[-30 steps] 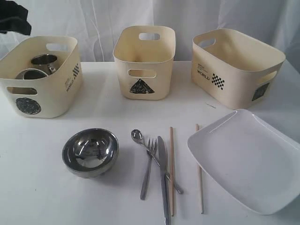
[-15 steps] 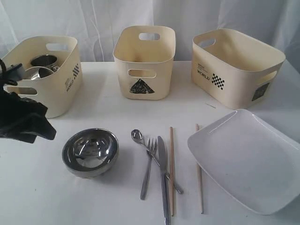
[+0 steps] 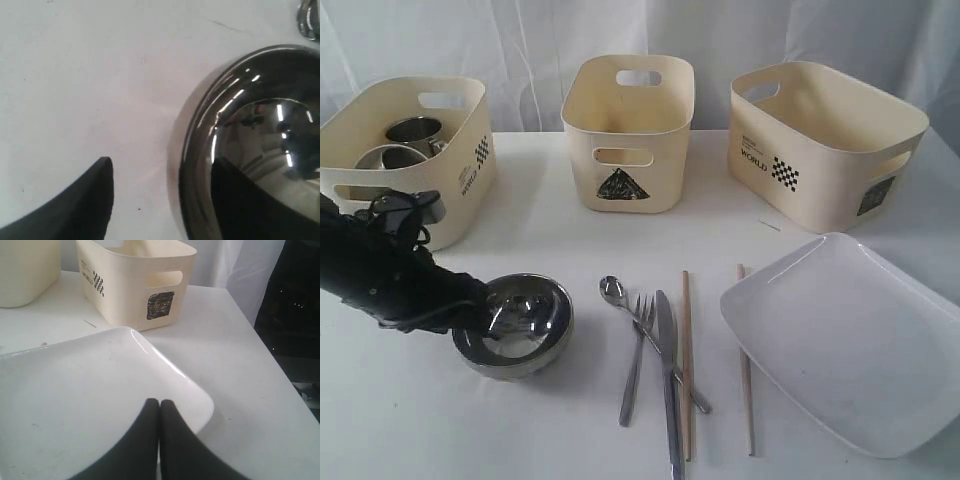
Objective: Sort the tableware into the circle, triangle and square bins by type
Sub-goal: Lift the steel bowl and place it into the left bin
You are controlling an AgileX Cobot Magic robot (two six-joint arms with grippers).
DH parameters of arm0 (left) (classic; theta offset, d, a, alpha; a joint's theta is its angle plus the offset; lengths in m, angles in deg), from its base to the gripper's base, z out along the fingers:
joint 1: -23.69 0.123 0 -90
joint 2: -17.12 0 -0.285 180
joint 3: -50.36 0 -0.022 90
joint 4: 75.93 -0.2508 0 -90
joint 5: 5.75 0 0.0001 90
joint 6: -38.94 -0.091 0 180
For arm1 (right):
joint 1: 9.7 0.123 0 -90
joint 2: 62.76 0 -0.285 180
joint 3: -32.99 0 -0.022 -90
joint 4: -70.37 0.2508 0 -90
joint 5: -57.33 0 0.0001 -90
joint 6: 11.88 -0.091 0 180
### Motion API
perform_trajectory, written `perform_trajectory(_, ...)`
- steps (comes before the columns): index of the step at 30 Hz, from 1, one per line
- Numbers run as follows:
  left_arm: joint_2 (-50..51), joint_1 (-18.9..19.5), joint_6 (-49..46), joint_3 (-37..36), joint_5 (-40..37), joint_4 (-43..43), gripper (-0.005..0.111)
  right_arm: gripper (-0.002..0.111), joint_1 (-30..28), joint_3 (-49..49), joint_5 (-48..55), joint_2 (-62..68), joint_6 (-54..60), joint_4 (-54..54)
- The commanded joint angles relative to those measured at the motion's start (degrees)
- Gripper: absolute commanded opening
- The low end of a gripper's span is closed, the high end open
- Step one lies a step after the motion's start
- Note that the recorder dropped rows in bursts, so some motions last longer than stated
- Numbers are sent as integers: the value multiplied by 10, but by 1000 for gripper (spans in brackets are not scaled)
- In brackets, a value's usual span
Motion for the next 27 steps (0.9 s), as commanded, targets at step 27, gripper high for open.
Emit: perform_trajectory(27, -195, 110, -21, 177, 353, -22, 0, 0, 1, -1, -4, -3, 1, 0)
